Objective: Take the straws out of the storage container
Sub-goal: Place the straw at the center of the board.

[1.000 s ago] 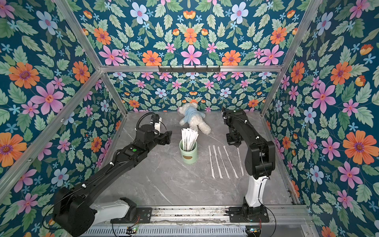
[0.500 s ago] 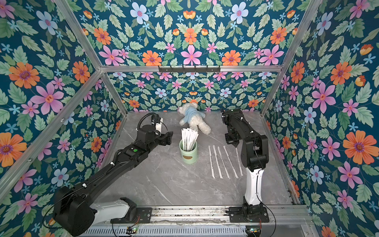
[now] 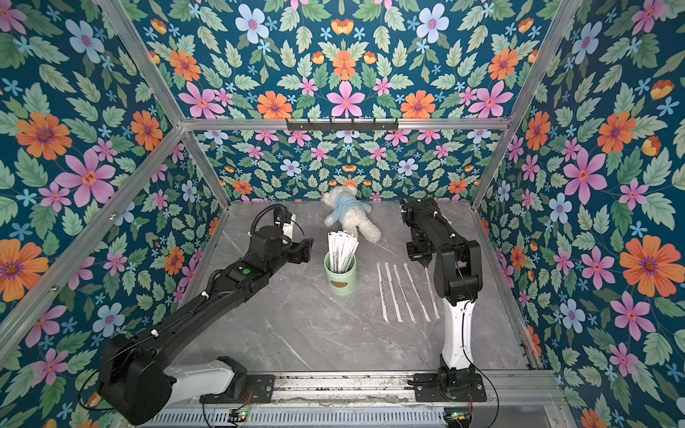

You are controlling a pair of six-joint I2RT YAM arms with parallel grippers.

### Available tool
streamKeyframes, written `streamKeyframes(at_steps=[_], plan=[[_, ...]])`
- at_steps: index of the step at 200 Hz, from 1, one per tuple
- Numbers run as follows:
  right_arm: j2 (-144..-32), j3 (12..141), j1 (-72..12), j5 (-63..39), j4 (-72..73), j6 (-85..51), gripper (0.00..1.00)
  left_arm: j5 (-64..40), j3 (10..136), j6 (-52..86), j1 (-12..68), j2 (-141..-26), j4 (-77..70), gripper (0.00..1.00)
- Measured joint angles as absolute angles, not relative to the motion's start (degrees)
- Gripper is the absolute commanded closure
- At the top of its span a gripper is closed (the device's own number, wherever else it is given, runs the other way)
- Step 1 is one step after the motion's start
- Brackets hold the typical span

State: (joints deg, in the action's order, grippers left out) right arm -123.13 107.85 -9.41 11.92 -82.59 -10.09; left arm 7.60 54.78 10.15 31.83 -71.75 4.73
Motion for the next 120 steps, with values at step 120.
streamKeyframes(at_steps=[120], plan=[[-126.7,109.6,-9.1,11.3,-81.3,-9.7,0.84,8.3,54.8,10.1,31.9,-71.7,4.7,0.08]])
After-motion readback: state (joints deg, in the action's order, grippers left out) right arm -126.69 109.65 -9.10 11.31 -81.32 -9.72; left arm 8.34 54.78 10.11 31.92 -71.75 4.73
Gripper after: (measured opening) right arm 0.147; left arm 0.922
